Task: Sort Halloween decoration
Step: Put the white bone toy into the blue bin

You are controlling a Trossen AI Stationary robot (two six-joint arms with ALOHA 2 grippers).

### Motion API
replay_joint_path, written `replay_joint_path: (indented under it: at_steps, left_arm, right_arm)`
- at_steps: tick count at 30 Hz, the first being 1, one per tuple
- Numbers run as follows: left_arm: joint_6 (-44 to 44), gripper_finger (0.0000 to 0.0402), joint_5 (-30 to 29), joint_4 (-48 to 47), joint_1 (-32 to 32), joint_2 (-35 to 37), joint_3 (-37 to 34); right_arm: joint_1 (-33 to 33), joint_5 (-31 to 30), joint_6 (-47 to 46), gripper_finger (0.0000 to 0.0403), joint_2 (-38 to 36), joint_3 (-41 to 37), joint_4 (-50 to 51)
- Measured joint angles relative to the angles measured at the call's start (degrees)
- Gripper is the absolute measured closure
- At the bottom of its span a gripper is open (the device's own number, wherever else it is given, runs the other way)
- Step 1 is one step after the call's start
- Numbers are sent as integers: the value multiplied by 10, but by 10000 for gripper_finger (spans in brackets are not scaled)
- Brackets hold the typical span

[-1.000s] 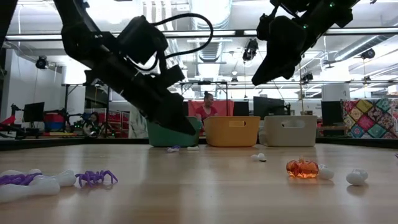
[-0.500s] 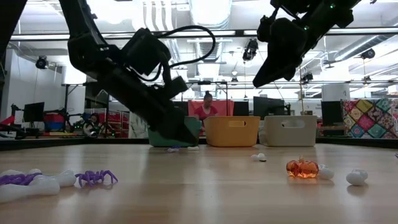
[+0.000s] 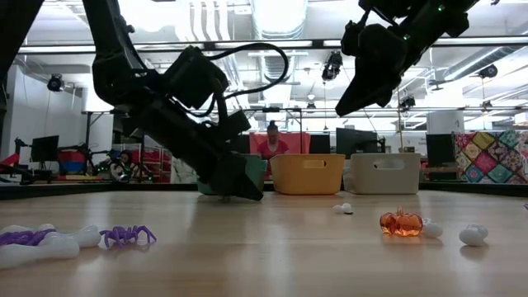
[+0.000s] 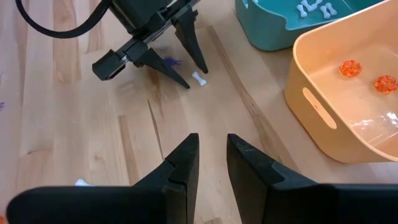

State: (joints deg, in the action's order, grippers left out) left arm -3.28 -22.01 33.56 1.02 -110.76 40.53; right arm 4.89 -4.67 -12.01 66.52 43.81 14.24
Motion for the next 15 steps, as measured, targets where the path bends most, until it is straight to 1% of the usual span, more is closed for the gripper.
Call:
replay_joint_path:
  at_steps: [12,15]
  left_arm:
    - [0,386,6,3,-1,-1,0]
    - [-2,395,2,5,-3,1,0]
  right_arm:
    - [0,0,0,330,0,0,0]
    - [0,0,0,330,0,0,0]
